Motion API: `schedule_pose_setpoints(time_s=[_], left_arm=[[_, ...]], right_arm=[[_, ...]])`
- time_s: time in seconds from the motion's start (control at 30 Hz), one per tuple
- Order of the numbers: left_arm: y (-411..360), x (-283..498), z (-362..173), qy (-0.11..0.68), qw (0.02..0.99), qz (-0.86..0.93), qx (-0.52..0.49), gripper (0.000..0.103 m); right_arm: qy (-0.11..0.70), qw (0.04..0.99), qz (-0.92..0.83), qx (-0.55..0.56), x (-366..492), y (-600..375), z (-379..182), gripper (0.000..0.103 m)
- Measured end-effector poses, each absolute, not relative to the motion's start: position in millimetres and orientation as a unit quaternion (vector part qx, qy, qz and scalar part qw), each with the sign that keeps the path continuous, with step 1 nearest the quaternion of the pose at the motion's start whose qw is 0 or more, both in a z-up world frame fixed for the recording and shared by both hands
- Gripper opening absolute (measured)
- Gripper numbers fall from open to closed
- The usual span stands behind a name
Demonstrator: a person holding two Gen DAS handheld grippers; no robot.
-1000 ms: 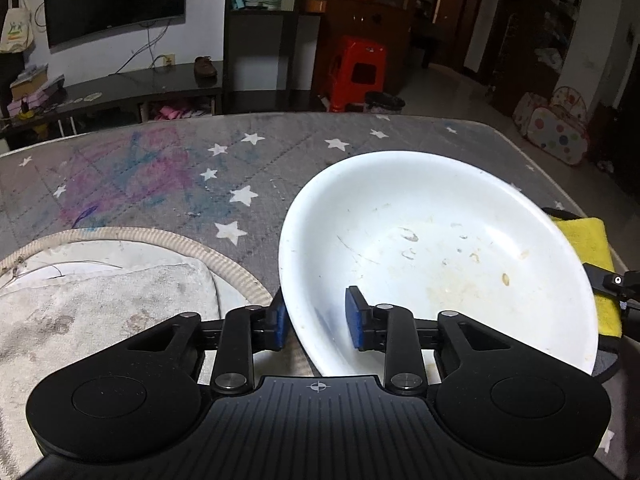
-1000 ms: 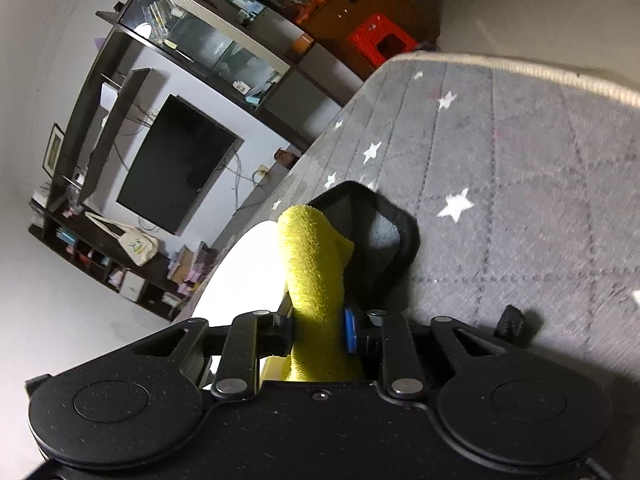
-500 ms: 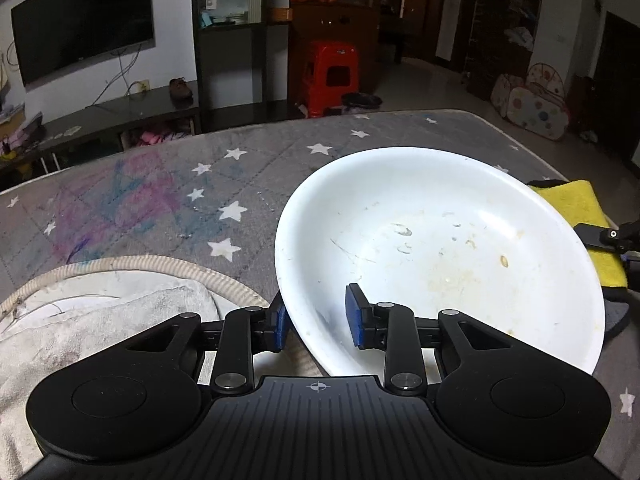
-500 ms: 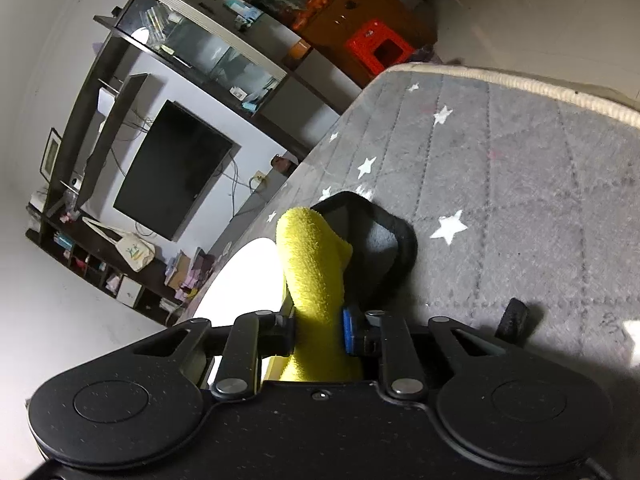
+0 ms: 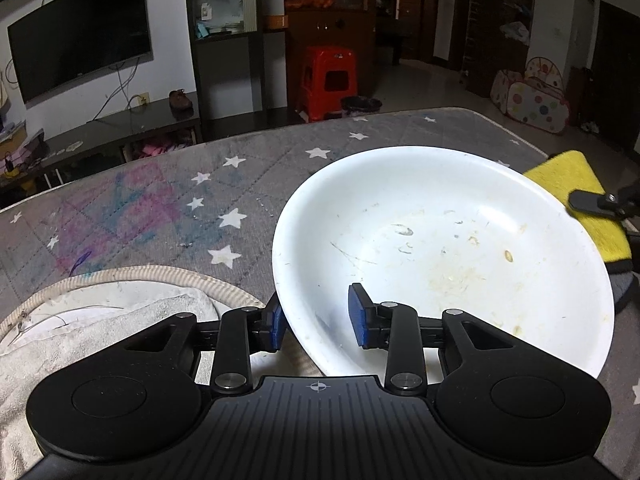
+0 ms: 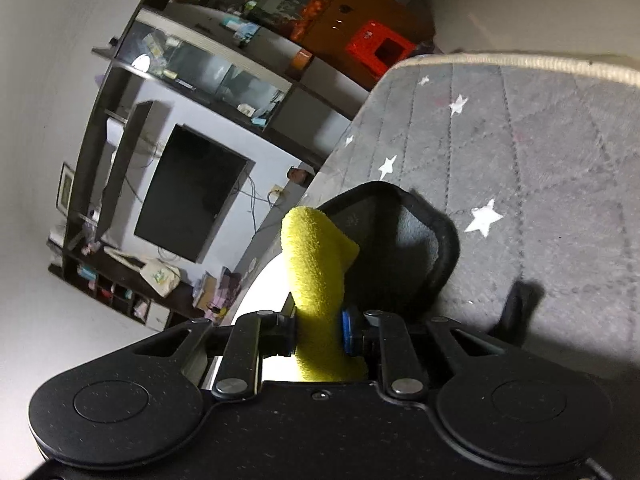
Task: Clean bowl
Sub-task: 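Hold the bowl with the left tool while the right tool brings the cloth to the bowl, then wipe the bowl rim with the cloth in the right tool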
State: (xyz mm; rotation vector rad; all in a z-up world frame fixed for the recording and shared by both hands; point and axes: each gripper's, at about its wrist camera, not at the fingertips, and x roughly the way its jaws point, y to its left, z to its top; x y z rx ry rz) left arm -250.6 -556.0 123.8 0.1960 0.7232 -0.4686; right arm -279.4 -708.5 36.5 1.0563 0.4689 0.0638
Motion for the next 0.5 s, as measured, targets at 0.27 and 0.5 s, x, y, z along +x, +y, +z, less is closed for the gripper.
schedule_pose_setpoints(time_s=[0.27,0.5], left_arm=[[-517,-243,121,0.349,0.904,-0.229,0.093,0.034],[-536,-234,124,0.347,0.904,-0.229,0.095,0.035]], right_arm=[[0.24,0.842,0.022,0.484,-251,-708,37,0.022],[0.25,0.85,0.018,0.463,-234,-706,43,0.022]])
